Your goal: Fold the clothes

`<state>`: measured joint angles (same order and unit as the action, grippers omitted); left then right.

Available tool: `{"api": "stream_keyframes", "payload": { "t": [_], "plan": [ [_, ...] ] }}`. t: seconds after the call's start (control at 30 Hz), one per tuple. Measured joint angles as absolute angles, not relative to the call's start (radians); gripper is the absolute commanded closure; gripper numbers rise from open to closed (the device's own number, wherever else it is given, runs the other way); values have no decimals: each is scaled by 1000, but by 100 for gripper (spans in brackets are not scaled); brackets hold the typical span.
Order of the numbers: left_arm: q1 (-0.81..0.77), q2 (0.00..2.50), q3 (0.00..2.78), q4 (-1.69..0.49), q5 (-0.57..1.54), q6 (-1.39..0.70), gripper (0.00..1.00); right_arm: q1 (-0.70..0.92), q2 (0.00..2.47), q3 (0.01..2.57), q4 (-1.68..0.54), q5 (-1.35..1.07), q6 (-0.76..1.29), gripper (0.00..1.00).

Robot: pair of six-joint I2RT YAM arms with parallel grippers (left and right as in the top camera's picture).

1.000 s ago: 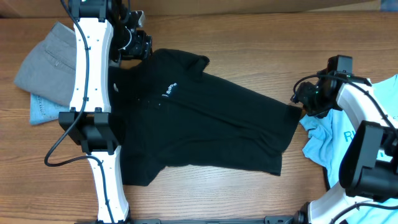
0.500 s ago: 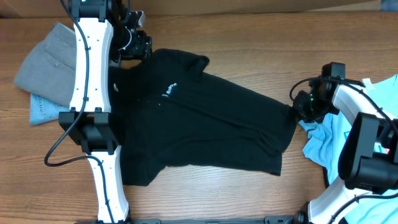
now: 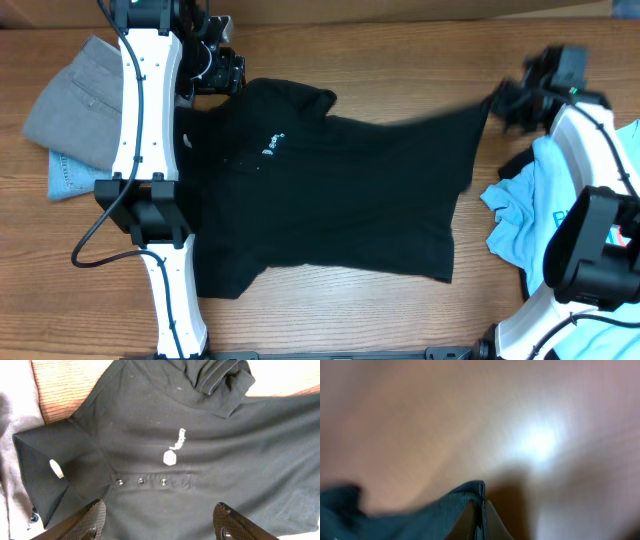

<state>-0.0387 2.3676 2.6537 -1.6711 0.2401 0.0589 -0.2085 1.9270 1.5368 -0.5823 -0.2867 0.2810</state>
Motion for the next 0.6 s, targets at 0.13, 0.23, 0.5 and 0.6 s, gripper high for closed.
{"api": "stream_keyframes", "payload": {
  "t": [0.13,0.23,0.5,0.6],
  "plan": [
    [-39,2368,2654,-1671,240,59,27,-207,1926,1596,-435,-273,329,20],
    [-39,2368,2654,-1670,240,59,26,-207,1926,1597,-433,-245,346,0],
    [-40,2368,2654,-1634,241,59,22,-209,1926,1597,-632,-218,362,1],
    [-40,2368,2654,-1602,241,65,35,-210,1925,1597,-755,-218,358,6]
  ]
}}
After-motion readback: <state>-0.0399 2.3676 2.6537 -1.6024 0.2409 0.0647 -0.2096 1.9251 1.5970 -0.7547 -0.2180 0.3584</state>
